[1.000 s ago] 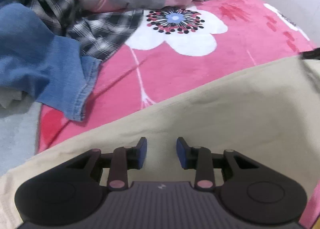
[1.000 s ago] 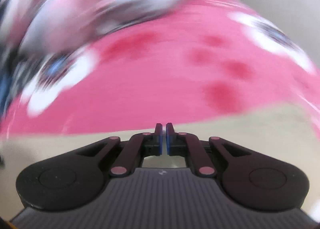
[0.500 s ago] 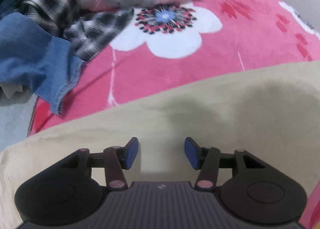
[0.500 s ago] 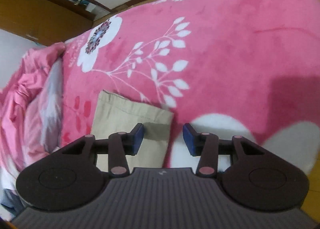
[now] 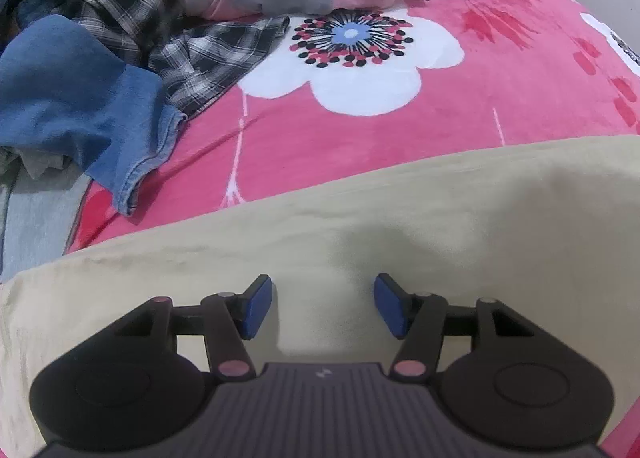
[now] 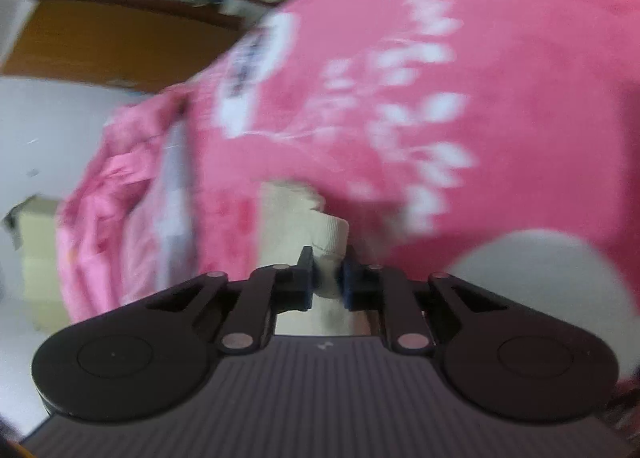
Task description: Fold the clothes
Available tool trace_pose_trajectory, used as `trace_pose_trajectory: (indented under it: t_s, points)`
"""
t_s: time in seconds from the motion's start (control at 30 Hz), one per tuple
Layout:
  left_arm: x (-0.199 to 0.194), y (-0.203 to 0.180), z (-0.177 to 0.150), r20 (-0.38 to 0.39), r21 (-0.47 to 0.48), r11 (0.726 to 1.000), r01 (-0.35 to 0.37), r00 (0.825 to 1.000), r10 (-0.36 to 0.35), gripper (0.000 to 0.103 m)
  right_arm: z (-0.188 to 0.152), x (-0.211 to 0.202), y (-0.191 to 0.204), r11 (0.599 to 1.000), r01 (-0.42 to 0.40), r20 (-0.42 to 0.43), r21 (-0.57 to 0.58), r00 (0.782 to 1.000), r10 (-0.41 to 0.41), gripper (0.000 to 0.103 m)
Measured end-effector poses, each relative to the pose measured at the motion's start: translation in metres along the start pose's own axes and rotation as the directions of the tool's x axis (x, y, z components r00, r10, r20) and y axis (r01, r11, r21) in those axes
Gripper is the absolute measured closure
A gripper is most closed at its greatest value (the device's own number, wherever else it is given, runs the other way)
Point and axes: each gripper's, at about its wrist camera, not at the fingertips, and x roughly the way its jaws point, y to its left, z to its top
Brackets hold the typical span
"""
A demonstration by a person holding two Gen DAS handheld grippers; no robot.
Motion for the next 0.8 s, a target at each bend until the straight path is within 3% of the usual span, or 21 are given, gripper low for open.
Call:
trace_pose_trajectory:
  t_s: [0.1,0.17,0.33,0.57,0.8]
  points:
    - [-0.003,0.004,-0.003,0.006,-0.010,1.000,-0.006,1.000,0.007,0.045,-0.013,0.002,0.041,0.989,-0.129,-0.077,-0.070,0.989,0.123,0.093]
    - [-0.005,0.010,-0.006,0.001,-0.037,0.999,-0.003,1.000,0.003,0.045,-0.030,0.011,0.070,0.973,-0.209,-0.160,-0.096,0.968,0.192,0.093]
    - [-0.013,0.042,-0.015,-0.016,-0.133,0.991,0.008,1.000,-0.010,0.045,-0.085,0.043,0.127,0.926,-0.370,-0.346,-0.077,0.881,0.323,0.093]
    - [-0.012,0.108,-0.048,-0.044,-0.228,0.973,0.026,0.998,-0.037,0.044,-0.195,0.090,0.179,0.884,-0.467,-0.530,0.020,0.744,0.406,0.093]
    - [-0.009,0.148,-0.071,0.050,-0.257,0.947,0.194,0.981,-0.187,0.044,-0.305,0.114,0.215,0.862,-0.502,-0.620,0.069,0.656,0.431,0.093]
